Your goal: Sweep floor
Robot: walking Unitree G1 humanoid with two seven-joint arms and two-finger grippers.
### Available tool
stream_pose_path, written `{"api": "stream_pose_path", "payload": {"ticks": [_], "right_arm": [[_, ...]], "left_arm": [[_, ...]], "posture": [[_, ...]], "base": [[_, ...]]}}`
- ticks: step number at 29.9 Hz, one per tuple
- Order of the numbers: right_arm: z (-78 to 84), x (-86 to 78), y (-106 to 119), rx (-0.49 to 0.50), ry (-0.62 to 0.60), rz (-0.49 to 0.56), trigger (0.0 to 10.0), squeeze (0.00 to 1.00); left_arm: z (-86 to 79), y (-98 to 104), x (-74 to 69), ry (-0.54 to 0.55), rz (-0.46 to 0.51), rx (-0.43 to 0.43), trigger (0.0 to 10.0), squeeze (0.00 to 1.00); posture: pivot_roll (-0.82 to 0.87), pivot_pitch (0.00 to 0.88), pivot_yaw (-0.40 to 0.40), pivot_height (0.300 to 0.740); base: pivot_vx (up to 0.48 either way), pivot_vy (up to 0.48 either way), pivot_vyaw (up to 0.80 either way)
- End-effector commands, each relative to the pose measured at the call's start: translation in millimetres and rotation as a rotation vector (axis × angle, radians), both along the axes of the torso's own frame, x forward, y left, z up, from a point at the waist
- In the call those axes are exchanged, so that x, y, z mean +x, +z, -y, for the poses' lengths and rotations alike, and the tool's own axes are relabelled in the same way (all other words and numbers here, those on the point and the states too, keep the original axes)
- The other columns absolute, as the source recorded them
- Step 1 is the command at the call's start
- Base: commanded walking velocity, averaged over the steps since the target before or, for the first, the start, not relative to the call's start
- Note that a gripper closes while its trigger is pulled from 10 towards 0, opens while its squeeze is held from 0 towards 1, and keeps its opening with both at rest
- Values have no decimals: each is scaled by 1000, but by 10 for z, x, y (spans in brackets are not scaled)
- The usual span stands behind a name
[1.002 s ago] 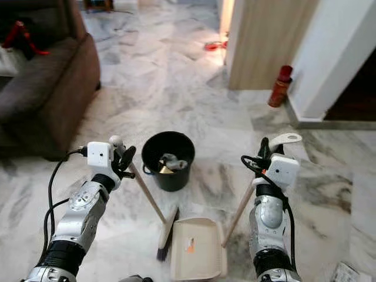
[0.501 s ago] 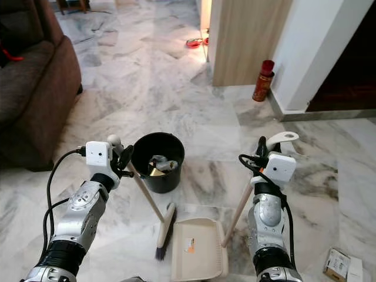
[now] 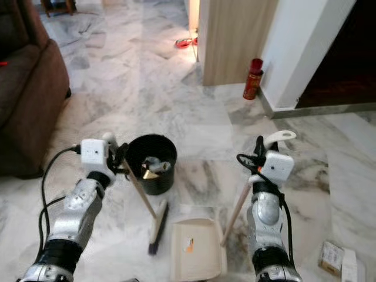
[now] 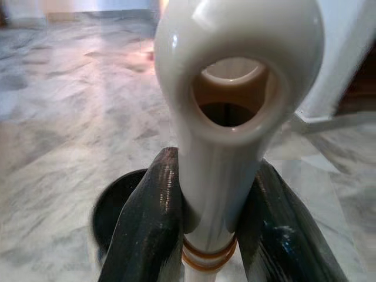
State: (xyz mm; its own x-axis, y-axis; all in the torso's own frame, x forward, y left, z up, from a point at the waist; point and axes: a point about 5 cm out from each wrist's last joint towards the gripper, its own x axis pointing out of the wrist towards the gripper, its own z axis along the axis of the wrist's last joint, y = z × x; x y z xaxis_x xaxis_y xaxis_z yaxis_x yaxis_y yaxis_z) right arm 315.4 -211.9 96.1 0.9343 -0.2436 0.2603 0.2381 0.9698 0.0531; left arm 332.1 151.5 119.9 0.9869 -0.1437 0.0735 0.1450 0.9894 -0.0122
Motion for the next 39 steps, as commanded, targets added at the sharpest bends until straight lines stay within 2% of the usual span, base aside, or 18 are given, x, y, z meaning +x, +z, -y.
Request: {"api": "stream_pose_path", "payload": {"ticks": [1,4,27,33,39], "right_arm": [[-13,2,-1,-1,4,-2,10000,0],[-16,5,3,-2,5,0,10000,0],[19,11,19,-11,-2,2,10000,0],[2,18,24,-21,18,1,10000,0],[87,14,43,-16,-17,6,10000,0]], "left_arm": [[5,11,-1,-1,10,9,10000,0],[1,11,-1,7,10,3,10000,0],[6,38,14,3,27,12,10000,0],[3,44,15,6,32,10,10000,0],[19,46,11,-1,36,8,10000,0]], "posture": [[140,132,11,740],[140,130,10,740],[131,103,15,740],[131,91,10,740],[132,91,10,740]], "base": [[0,-401,-800],[0,-405,-800],[0,0,-800],[0,-357,-800],[0,0,-800]]}}
